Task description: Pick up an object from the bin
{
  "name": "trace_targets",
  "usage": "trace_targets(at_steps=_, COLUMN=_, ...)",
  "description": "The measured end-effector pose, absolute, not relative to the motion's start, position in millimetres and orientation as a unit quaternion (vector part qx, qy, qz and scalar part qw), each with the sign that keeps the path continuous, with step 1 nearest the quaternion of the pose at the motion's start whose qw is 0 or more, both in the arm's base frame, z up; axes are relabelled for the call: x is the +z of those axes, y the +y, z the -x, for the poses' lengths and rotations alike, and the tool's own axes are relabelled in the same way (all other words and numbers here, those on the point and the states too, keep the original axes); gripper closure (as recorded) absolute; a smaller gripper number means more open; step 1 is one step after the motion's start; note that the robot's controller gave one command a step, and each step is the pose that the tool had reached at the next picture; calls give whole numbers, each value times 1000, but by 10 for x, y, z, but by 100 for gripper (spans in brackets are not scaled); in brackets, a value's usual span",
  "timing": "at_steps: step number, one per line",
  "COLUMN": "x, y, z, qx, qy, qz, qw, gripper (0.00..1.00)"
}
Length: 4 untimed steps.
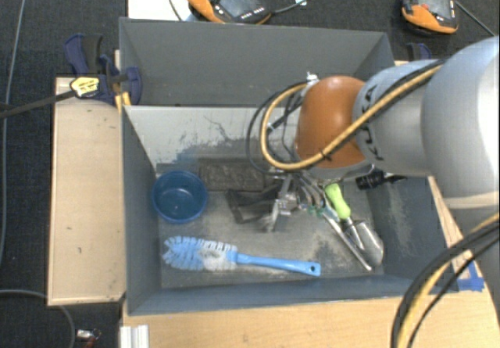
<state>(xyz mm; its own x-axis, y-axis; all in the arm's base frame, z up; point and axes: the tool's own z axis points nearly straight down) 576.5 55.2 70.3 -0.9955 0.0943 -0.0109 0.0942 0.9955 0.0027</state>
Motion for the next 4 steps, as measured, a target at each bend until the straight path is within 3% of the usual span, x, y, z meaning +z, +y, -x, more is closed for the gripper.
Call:
trace_targets(at_steps=1, x=706, y=406, z=-5733, qx=1, qy=999, qz=-49, qw=2, gripper=100)
trace_targets(at_steps=2, x=708, y=406, z=-5732, qx=1, qy=999, qz=-49, qw=2, gripper=100)
trace_targets(at_steps=4, x=941, y=405, z=-5715, qx=1, qy=999, qz=-49, qw=-1, gripper=100)
